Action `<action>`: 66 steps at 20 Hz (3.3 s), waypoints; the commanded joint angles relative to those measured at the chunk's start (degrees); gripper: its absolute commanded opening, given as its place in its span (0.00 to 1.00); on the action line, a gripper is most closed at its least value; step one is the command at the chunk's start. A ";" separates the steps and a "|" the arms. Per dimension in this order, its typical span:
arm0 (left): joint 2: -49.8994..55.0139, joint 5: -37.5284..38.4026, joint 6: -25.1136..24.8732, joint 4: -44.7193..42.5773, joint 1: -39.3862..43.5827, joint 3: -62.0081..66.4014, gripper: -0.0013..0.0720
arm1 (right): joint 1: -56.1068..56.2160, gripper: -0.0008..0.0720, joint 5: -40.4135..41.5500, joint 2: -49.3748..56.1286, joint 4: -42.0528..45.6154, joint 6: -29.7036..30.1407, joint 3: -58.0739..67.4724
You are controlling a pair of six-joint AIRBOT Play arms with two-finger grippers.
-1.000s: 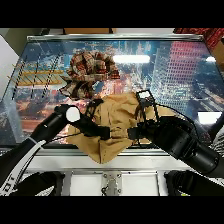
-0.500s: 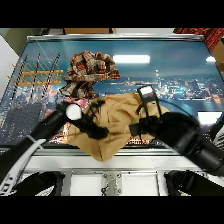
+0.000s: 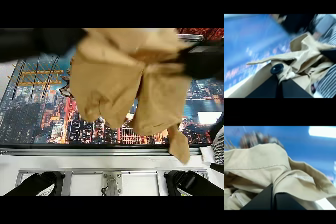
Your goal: Fold the clothes and pants, and hang the long-sleeved shirts on hangers.
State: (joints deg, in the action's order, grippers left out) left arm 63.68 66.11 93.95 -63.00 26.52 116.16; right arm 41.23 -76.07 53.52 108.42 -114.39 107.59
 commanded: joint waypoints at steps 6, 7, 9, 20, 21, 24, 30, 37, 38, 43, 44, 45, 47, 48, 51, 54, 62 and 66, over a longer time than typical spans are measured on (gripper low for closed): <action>-0.76 -14.71 -0.48 -0.44 -4.09 -10.82 0.04 | -2.32 0.03 0.68 3.72 3.32 -1.70 4.70; 0.24 -14.62 -0.50 -0.42 -5.40 -12.76 0.04 | -3.72 0.03 0.68 5.09 4.72 0.13 2.99; 2.67 -14.40 -0.52 -0.35 -7.76 -15.76 0.04 | -6.60 0.03 0.92 6.97 5.90 1.75 -3.28; 2.56 -14.19 -0.52 -3.54 3.26 -61.20 0.04 | 0.17 0.14 10.01 -3.32 -3.32 -15.26 -56.48; 2.56 -14.10 -0.55 -3.54 3.48 -63.06 0.04 | 0.17 0.49 10.01 -4.11 -4.44 -13.25 -55.80; 2.54 -11.52 -0.72 -3.52 1.31 -64.04 0.04 | -0.35 0.96 6.23 -8.57 -1.79 -10.69 -49.99; -0.66 -9.55 -1.53 -3.50 -2.34 -64.08 0.04 | -22.82 0.96 -0.52 -13.92 -12.81 7.87 -46.05; -1.33 -8.04 -2.03 -3.43 -2.27 -64.08 0.04 | -46.03 0.96 5.16 -1.16 -43.43 45.77 -46.75; -1.31 -7.61 -2.03 -3.43 -2.27 -64.08 0.04 | -46.36 0.95 6.29 1.88 -45.31 48.78 -46.75; -1.33 -6.27 -2.01 -3.37 -2.27 -64.08 0.04 | -46.38 0.95 9.11 14.16 -52.43 57.00 -46.75; -1.33 -6.29 -2.01 -3.37 -2.27 -64.08 0.04 | -46.38 0.95 8.52 16.06 -53.77 58.38 -46.75; -1.31 -6.29 -2.01 -3.37 -2.27 -64.08 0.04 | -46.38 0.95 7.54 17.57 -55.28 59.58 -46.75; -1.31 -6.29 -2.01 -3.34 -2.27 -64.08 0.04 | -46.31 0.95 6.16 19.39 -57.00 60.85 -46.75; -1.31 -6.32 -2.01 -3.34 -2.27 -64.08 0.04 | -46.18 0.94 6.19 19.93 -57.05 60.87 -46.75; -1.33 -6.21 -1.99 -3.30 -2.27 -64.08 0.04 | -46.07 0.94 5.25 20.20 -56.98 61.35 -46.69; -1.31 -6.21 -2.01 -3.32 -2.27 -64.08 0.04 | -46.16 0.94 4.61 16.48 -55.06 61.75 -46.69; -1.29 -6.40 -2.01 -3.32 -2.27 -64.08 0.04 | -46.05 0.76 5.05 10.27 -47.98 59.28 -49.62; -1.29 -6.78 -2.01 -3.32 -2.27 -64.08 0.04 | -46.03 0.75 10.82 11.69 -48.26 57.13 -54.80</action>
State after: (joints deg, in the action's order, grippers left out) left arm 62.39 59.59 91.94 -66.30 24.29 52.10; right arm -4.84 -68.86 64.58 59.46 -55.68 55.70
